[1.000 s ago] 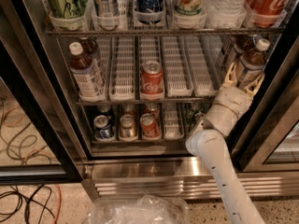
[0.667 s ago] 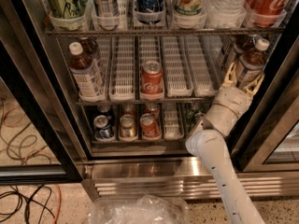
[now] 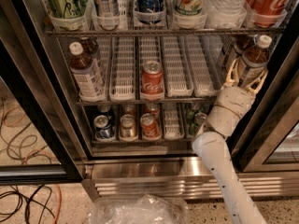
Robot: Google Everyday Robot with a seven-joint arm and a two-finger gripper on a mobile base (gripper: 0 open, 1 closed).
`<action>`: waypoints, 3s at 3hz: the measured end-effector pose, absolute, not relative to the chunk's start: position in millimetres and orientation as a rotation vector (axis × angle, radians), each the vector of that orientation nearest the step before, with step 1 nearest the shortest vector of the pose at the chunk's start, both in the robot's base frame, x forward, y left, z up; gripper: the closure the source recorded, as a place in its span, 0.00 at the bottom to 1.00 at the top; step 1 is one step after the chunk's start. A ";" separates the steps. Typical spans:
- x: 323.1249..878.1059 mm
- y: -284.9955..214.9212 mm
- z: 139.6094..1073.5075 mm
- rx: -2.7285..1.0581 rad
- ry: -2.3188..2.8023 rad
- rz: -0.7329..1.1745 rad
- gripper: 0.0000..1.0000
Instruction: Pick blue plastic bottle from middle shelf of fridge
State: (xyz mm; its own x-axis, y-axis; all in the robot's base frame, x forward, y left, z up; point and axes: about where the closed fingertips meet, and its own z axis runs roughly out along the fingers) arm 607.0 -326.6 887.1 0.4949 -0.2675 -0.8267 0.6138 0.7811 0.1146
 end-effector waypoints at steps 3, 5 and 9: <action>593.5 -335.3 867.2 0.351 0.857 -0.635 1.00; 593.7 -320.4 893.6 0.304 0.852 -0.637 1.00; 558.1 -315.6 895.5 0.337 0.658 -0.590 1.00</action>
Offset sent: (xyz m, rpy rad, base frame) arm -0.0294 -0.0188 -0.0727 -0.2203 0.0351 -0.0681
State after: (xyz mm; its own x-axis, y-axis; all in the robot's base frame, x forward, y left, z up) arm 558.1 -315.6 895.5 0.6377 -0.4026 -0.6567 0.6084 0.7862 0.1088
